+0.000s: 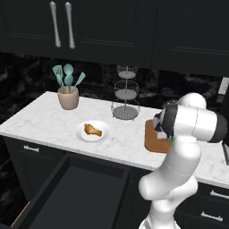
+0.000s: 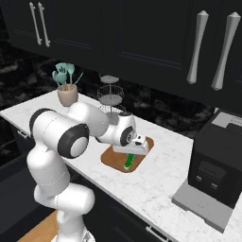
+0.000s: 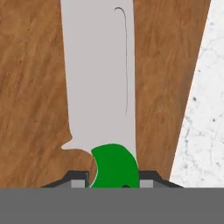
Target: Pick up the knife from the drawer and place it on the cutting board. Then place the meat from the plate to the cutting board.
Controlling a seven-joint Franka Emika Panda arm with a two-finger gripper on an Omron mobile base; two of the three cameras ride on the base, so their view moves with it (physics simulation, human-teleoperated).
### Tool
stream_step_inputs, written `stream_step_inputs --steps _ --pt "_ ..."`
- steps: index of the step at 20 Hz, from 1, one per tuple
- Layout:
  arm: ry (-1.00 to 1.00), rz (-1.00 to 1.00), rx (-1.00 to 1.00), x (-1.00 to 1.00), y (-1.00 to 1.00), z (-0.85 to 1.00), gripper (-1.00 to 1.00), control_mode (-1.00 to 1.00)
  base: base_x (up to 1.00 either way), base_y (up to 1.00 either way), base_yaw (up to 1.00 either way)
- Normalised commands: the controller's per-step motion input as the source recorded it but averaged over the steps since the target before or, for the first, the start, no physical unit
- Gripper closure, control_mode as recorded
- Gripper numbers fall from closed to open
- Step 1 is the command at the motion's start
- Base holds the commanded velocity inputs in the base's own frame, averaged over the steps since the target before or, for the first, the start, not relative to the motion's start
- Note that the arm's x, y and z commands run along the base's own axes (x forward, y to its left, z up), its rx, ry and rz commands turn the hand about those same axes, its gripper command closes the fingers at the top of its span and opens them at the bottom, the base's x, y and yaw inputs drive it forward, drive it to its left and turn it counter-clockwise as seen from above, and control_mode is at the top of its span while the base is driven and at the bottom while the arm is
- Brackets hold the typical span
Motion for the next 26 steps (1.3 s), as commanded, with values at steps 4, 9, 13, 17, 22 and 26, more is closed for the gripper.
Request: stream_step_inputs --steps 4,9,13,17,22,26 --pt "0.00 0.00 0.00 0.16 0.00 -0.20 1.00 -1.00 0.00 0.00 0.00" --pt "0.00 0.00 0.00 0.05 0.09 -0.03 1.00 -1.00 0.00 0.00 0.00" --pt "0.00 0.00 0.00 0.00 0.13 0.01 -1.00 -1.00 0.00 0.00 0.00" --pt "0.00 0.00 0.00 0.00 0.01 0.05 -1.00 -1.00 0.00 0.00 0.00" --pt "0.00 0.00 0.00 -0.01 0.00 0.14 -1.00 -1.00 0.00 0.00 0.00" --pt "0.00 0.00 0.00 -0.15 0.06 0.41 -1.00 -1.00 0.00 0.00 0.00"
